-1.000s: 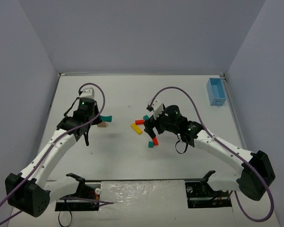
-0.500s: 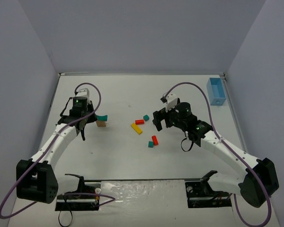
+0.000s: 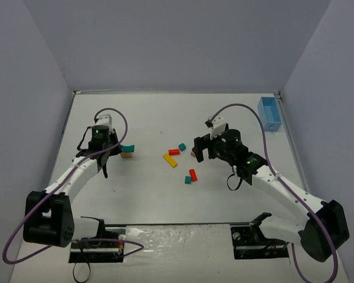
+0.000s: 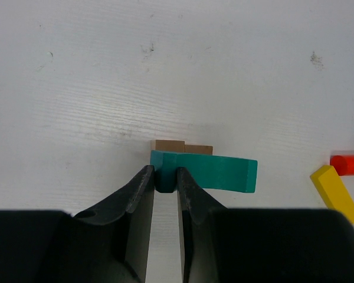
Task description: Build the wood block tower
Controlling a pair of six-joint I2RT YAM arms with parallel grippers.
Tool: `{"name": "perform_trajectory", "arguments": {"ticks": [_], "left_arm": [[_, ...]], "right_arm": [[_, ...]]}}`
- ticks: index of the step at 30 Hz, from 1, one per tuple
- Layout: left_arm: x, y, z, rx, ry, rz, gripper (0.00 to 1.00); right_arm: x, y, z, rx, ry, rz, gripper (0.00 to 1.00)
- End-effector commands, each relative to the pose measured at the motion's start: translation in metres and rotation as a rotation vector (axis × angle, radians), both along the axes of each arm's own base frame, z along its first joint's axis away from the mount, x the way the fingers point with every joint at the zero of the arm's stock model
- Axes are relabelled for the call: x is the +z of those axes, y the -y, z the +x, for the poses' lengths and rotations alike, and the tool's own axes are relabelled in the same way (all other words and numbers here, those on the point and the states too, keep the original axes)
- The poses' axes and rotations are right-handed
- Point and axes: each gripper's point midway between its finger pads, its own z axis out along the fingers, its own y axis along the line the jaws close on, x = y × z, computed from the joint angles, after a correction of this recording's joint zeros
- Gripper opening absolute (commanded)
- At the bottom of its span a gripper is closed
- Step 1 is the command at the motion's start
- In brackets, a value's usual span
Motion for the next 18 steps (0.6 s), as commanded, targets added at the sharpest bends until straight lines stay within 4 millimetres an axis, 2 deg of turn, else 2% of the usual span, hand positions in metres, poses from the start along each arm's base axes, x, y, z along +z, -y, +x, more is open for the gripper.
{"name": "perform_trajectory", "arguments": {"ticks": [1,18], "left_arm": [[0.0294,-0.0017,0.0201,0.017,0.134,-0.035,0.00],[0.0212,-0.0078,0.0216,0.032,0.142,-0.079,0.00]], "right_arm": [[0.0233,-0.0062,0.0071,0.009,0.072,0.066,1.00],[0.0197,-0.0096,0.0062,0.031,0.062,0.065,1.00]]}}
